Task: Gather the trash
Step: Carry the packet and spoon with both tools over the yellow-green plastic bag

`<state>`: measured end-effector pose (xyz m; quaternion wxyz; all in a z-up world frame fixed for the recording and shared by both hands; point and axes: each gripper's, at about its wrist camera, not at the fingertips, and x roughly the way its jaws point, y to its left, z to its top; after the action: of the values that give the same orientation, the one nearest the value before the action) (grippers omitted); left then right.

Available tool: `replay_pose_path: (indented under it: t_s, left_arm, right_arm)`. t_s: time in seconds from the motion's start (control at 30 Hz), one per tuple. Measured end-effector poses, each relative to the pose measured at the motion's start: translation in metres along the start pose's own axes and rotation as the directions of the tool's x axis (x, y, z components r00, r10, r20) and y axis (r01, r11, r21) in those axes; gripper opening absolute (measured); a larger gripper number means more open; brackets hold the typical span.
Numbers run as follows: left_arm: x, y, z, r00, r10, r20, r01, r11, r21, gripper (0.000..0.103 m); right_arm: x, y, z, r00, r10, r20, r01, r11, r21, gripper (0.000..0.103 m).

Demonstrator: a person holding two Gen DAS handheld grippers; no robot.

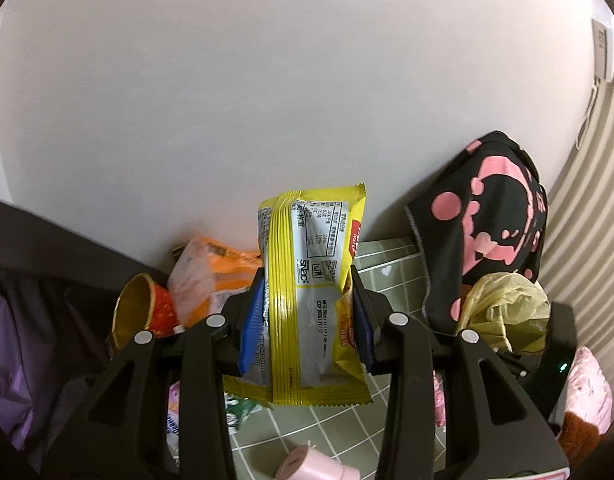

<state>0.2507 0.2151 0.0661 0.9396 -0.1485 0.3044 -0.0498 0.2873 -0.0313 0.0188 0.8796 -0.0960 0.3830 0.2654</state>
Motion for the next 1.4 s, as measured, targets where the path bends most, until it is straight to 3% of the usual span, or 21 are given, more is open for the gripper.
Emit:
replay_pose_path:
  t_s: [0.17, 0.4, 0.6, 0.73, 0.83, 0.9, 0.97, 1.07, 1.13, 1.23, 1.3, 1.37, 1.4]
  left_arm:
    - [0.0, -0.028, 0.007, 0.999, -0.037, 0.011, 0.036, 0.998, 0.05, 0.037]
    - [0.008, -0.089, 0.012, 0.989, -0.147, 0.004, 0.144, 0.978, 0.15, 0.037]
    - [0.028, -0.152, 0.005, 0.959, -0.277, -0.066, 0.284, 0.93, 0.231, 0.037]
    - [0.047, -0.2, -0.008, 0.907, -0.382, -0.177, 0.418, 0.867, 0.27, 0.037]
    - [0.066, -0.238, -0.024, 0.839, -0.455, -0.3, 0.532, 0.801, 0.275, 0.037]
    - [0.079, -0.266, -0.036, 0.778, -0.487, -0.397, 0.606, 0.75, 0.266, 0.037]
    - [0.089, -0.288, -0.048, 0.738, -0.49, -0.464, 0.645, 0.714, 0.273, 0.037]
    - [0.105, -0.316, -0.065, 0.702, -0.46, -0.543, 0.669, 0.688, 0.281, 0.037]
    - [0.119, -0.329, -0.074, 0.697, -0.431, -0.573, 0.664, 0.691, 0.287, 0.037]
    - [0.144, -0.347, -0.081, 0.706, -0.389, -0.591, 0.641, 0.706, 0.301, 0.038]
    - [0.151, -0.349, -0.084, 0.715, -0.391, -0.579, 0.632, 0.716, 0.297, 0.045]
    - [0.155, -0.349, -0.083, 0.717, -0.412, -0.562, 0.632, 0.725, 0.275, 0.065]
    - [0.157, -0.348, -0.081, 0.72, -0.418, -0.554, 0.629, 0.731, 0.265, 0.067]
  right_arm:
    - [-0.037, -0.019, 0.015, 0.996, -0.043, 0.08, 0.041, 0.999, 0.022, 0.017]
    - [-0.088, -0.055, 0.023, 0.975, -0.16, 0.154, 0.151, 0.986, 0.071, 0.017]
    - [-0.13, -0.1, 0.009, 0.939, -0.298, 0.172, 0.276, 0.951, 0.14, 0.017]
    - [-0.159, -0.137, -0.007, 0.904, -0.395, 0.166, 0.356, 0.908, 0.221, 0.017]
    - [-0.178, -0.162, -0.023, 0.876, -0.459, 0.151, 0.409, 0.87, 0.275, 0.017]
    - [-0.189, -0.173, -0.032, 0.859, -0.491, 0.142, 0.436, 0.849, 0.3, 0.017]
    - [-0.197, -0.183, -0.042, 0.847, -0.514, 0.134, 0.452, 0.83, 0.325, 0.017]
    - [-0.207, -0.197, -0.056, 0.834, -0.538, 0.121, 0.468, 0.807, 0.36, 0.017]
    - [-0.21, -0.202, -0.062, 0.83, -0.546, 0.114, 0.475, 0.799, 0.369, 0.017]
    - [-0.213, -0.211, -0.069, 0.829, -0.55, 0.105, 0.477, 0.792, 0.382, 0.017]
    - [-0.214, -0.213, -0.071, 0.83, -0.549, 0.101, 0.476, 0.791, 0.384, 0.017]
    - [-0.215, -0.214, -0.072, 0.831, -0.546, 0.102, 0.474, 0.793, 0.381, 0.017]
    - [-0.215, -0.214, -0.073, 0.833, -0.543, 0.102, 0.473, 0.797, 0.376, 0.017]
